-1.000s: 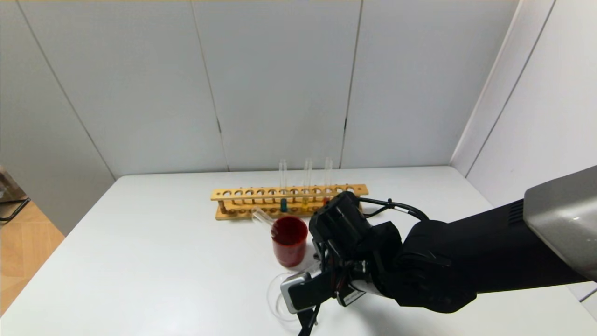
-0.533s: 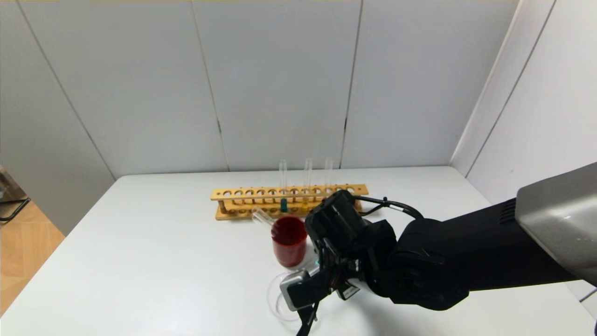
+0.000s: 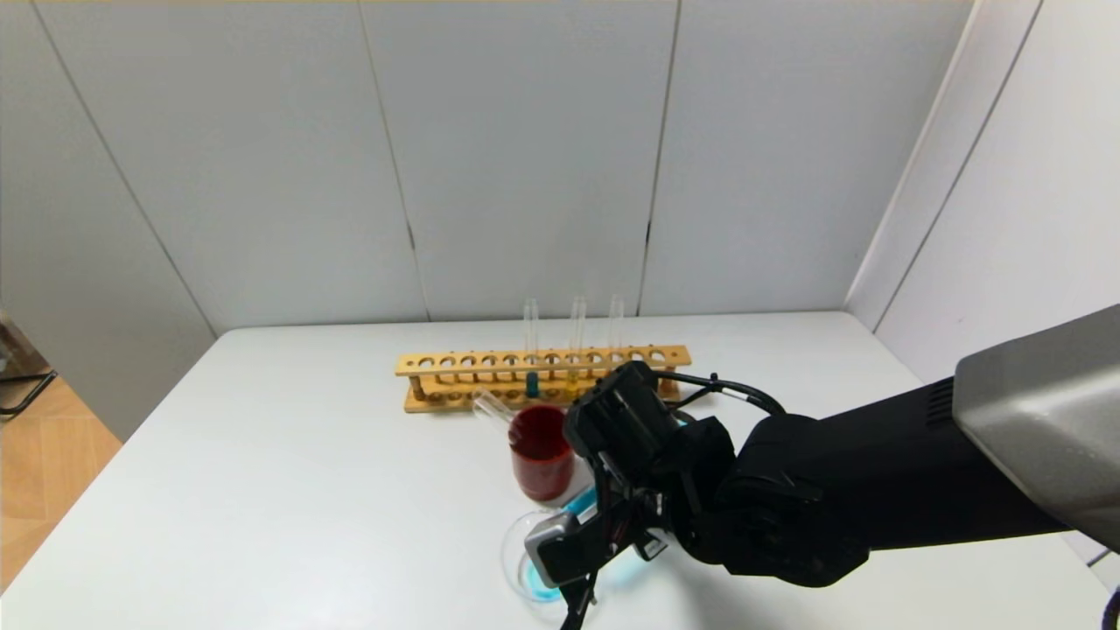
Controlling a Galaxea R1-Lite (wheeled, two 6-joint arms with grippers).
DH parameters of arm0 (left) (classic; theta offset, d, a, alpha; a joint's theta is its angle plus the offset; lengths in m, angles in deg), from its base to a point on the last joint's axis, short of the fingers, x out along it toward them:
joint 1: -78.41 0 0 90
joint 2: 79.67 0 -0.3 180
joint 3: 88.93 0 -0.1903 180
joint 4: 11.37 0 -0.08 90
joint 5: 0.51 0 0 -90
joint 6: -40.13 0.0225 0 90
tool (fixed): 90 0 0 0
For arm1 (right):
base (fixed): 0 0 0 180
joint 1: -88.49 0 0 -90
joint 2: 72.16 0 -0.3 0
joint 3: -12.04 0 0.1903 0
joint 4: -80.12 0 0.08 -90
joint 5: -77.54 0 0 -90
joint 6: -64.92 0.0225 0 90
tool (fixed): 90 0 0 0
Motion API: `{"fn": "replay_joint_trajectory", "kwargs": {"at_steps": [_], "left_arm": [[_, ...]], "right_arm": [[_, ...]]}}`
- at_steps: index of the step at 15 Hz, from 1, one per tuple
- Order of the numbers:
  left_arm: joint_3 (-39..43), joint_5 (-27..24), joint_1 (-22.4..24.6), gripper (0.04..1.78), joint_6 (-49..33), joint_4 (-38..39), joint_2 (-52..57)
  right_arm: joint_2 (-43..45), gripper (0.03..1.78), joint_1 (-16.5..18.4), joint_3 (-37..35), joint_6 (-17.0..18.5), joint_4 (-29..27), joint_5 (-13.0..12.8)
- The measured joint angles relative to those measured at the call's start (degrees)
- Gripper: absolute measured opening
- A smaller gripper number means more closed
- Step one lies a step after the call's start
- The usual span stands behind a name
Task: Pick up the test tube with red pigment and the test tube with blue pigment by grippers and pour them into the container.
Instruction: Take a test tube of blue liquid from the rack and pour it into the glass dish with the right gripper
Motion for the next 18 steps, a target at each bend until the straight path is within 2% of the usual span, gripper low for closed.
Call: {"fn": "replay_joint_trajectory", "kwargs": {"at_steps": [3, 6, 9, 12, 14, 18], "left_arm": [[0.0, 0.0, -0.02, 1.75, 0.0, 0.0, 0.0], [0.0, 0.0, 0.0, 1.75, 0.0, 0.0, 0.0], [0.0, 0.0, 0.0, 1.75, 0.0, 0.0, 0.0], [0.0, 0.02, 0.0, 1.75, 0.0, 0.0, 0.0], [0.0, 0.02, 0.0, 1.75, 0.02, -0.02, 0.0], [0.0, 0.02, 0.0, 1.75, -0.01, -0.02, 0.0]], "right_arm": [[-0.35, 0.36, 0.0, 0.12, -1.07, -0.05, -0.21], [-0.82, 0.36, -0.05, 0.56, -2.21, 0.02, -2.08], [-1.21, 0.36, -0.44, 1.16, -3.47, 0.0, -2.47], [-1.62, 0.36, -1.22, 1.85, -5.53, 0.02, -5.36], [-1.82, 0.36, -1.57, 2.02, -6.58, -0.05, -5.75], [-2.21, 0.36, -1.93, 2.11, -8.96, -0.02, -8.73]]}}
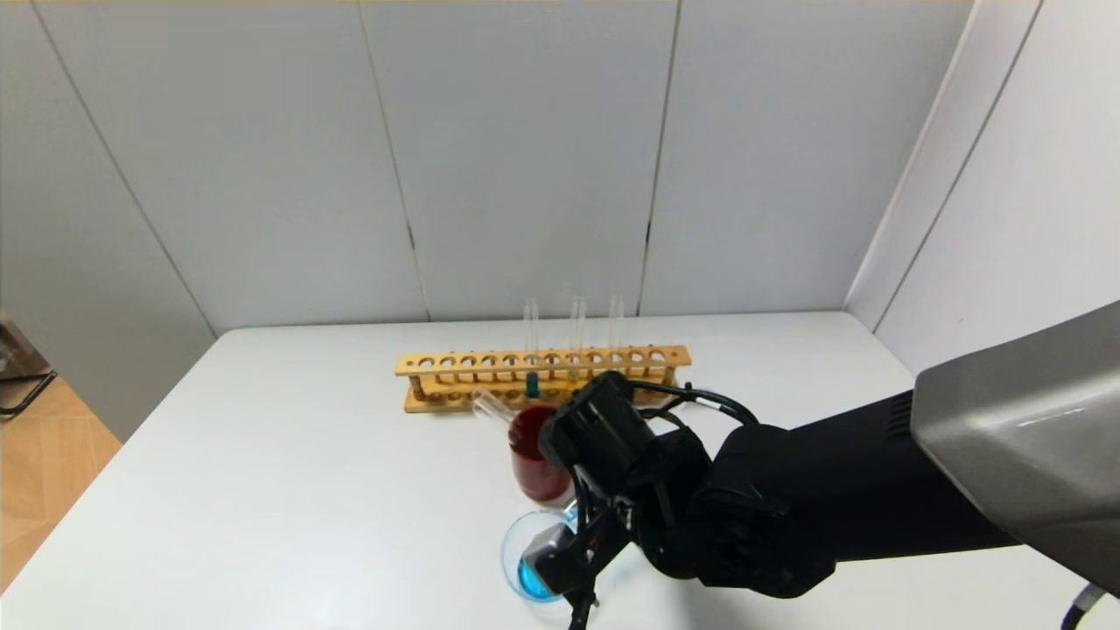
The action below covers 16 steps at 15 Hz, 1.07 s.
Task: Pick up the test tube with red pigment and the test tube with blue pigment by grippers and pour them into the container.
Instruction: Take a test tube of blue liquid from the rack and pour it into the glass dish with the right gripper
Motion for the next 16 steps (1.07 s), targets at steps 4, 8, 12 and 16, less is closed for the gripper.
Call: {"fn": "replay_joint_trajectory", "kwargs": {"at_steps": [4, 8, 12, 16], "left_arm": [[0.0, 0.0, 0.0, 1.75, 0.01, 0.0, 0.0], [0.0, 0.0, 0.0, 1.75, 0.0, 0.02, 0.0], [0.0, 0.0, 0.0, 1.75, 0.01, 0.0, 0.0], [0.0, 0.02, 0.0, 1.75, 0.04, 0.02, 0.0]], "right_arm": [[-0.51, 0.36, -1.57, 1.07, -0.63, -0.13, -1.11], [-0.88, 0.36, -3.84, 3.41, -1.88, -4.68, -5.38], [-1.07, 0.36, -4.77, 4.21, -2.56, -5.19, -6.56], [-1.51, 0.36, -5.16, 5.6, -4.6, -5.42, -8.41]]}}
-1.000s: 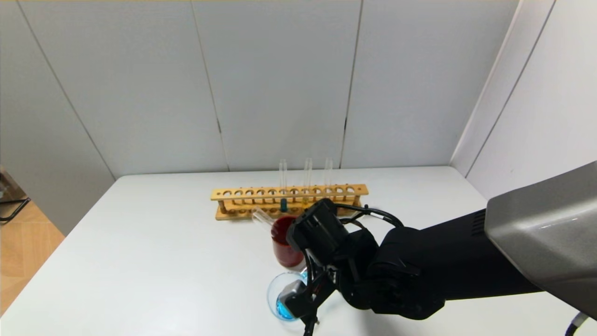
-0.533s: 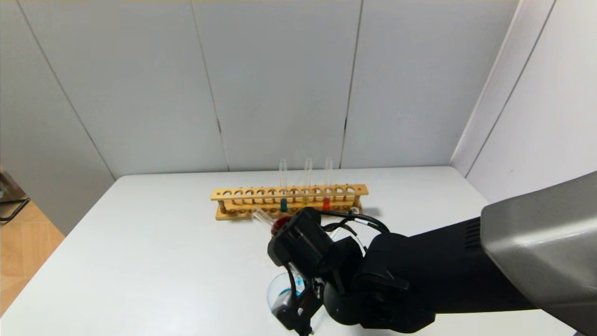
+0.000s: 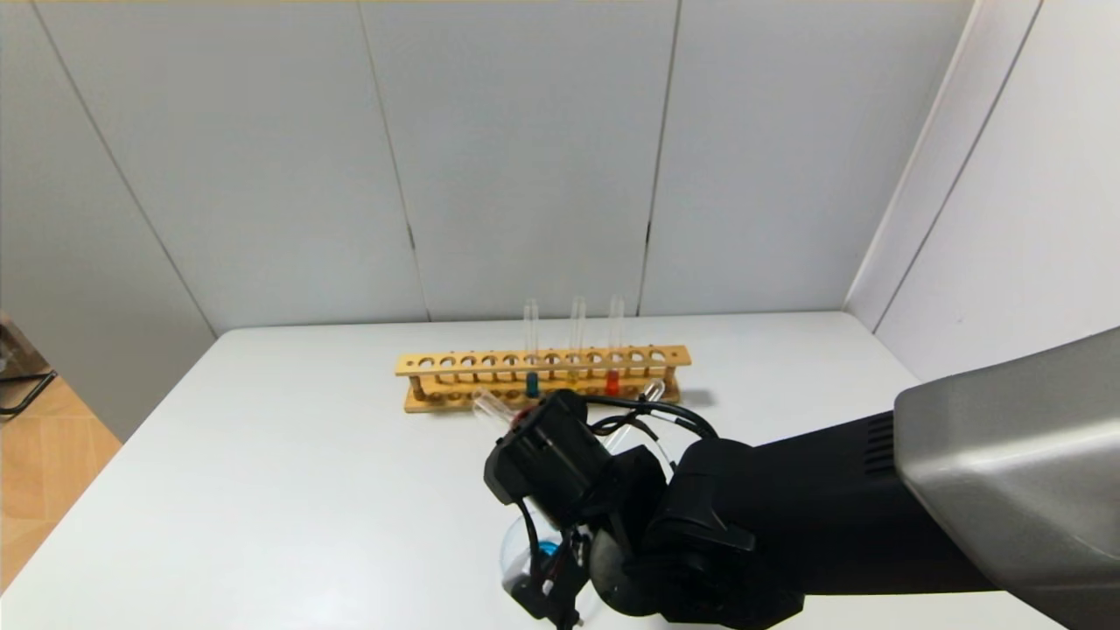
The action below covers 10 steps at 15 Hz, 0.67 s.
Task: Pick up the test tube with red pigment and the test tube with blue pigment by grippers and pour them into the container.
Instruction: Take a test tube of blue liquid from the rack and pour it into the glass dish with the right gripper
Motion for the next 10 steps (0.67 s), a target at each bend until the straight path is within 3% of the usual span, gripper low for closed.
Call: {"fn": "replay_joint_trajectory", "kwargs": {"at_steps": [6, 10], "left_arm": [[0.0, 0.0, 0.0, 1.75, -0.02, 0.0, 0.0], [0.0, 0.0, 0.0, 1.75, -0.02, -0.02, 0.0]], "right_arm": [[-0.74, 0.36, -1.1, 1.84, -2.35, -1.43, -3.11], [-0.52, 0.36, -2.04, 3.79, -2.68, -5.32, -4.8]]}}
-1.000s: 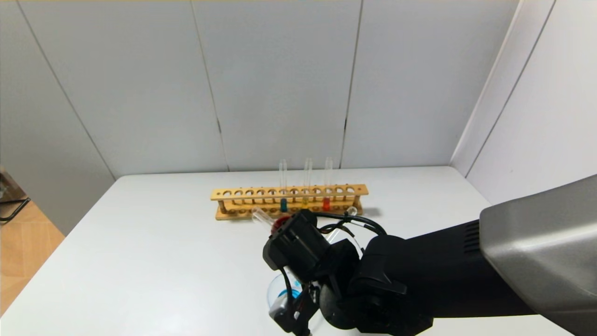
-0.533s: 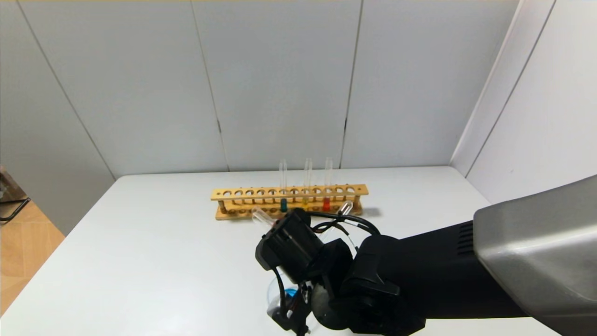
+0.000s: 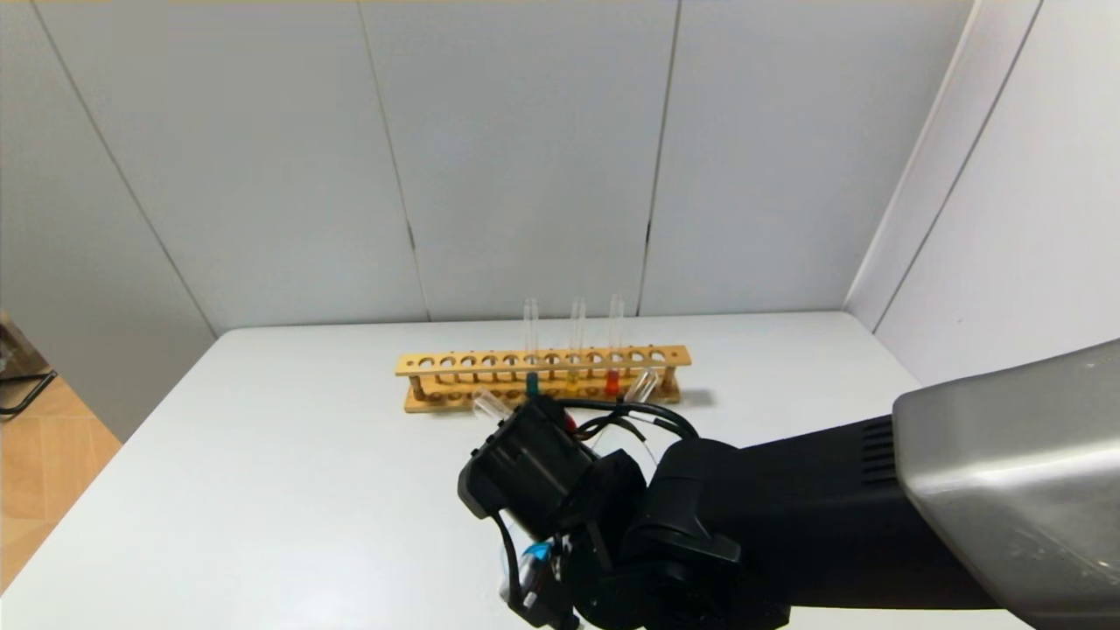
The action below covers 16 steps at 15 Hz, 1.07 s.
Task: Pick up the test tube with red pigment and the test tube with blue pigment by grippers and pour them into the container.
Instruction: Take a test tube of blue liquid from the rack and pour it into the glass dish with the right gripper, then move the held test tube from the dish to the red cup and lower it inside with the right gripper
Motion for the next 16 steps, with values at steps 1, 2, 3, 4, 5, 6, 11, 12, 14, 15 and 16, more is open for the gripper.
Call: {"fn": "replay_joint_trajectory", "kwargs": {"at_steps": [1, 2, 3, 4, 5, 6, 11, 12, 14, 15, 16], "left_arm": [[0.0, 0.0, 0.0, 1.75, 0.0, 0.02, 0.0], [0.0, -0.02, 0.0, 1.75, 0.0, 0.02, 0.0], [0.0, -0.02, 0.0, 1.75, 0.0, 0.02, 0.0], [0.0, -0.02, 0.0, 1.75, 0.0, 0.0, 0.0], [-0.02, -0.02, 0.0, 1.75, 0.02, 0.02, 0.0], [-0.02, -0.02, 0.0, 1.75, 0.0, 0.0, 0.0], [0.0, -0.02, 0.0, 1.75, 0.0, 0.02, 0.0], [0.0, -0.02, 0.0, 1.75, 0.0, 0.02, 0.0], [0.0, -0.02, 0.0, 1.75, 0.0, 0.02, 0.0], [0.0, -0.02, 0.0, 1.75, 0.02, 0.0, 0.0], [0.0, 0.0, 0.0, 1.75, 0.0, 0.0, 0.0]], "right_arm": [[0.04, 0.36, -0.23, 0.48, -0.02, -0.66, -0.51], [0.06, 0.36, -0.5, 0.95, -0.07, -1.16, -1.18], [0.04, 0.36, -0.69, 1.41, -0.09, -1.76, -1.34], [-0.02, 0.36, -0.89, 1.83, -0.09, -2.32, -1.45], [-0.09, 0.36, -1.05, 2.18, -0.05, -2.47, -1.48], [-0.16, 0.36, -1.08, 2.27, 0.0, -2.51, -1.48], [0.66, 0.36, -0.78, 7.23, 10.2, -2.17, 7.34], [1.07, 0.36, -0.61, 8.17, 14.69, -2.34, 9.92], [2.36, 0.36, 0.11, 7.95, 23.47, -2.06, 13.4], [3.0, 0.36, 0.51, 7.18, 27.65, -1.93, 15.34], [3.73, 0.36, 0.73, 6.42, 32.76, -1.76, 18.22]]}}
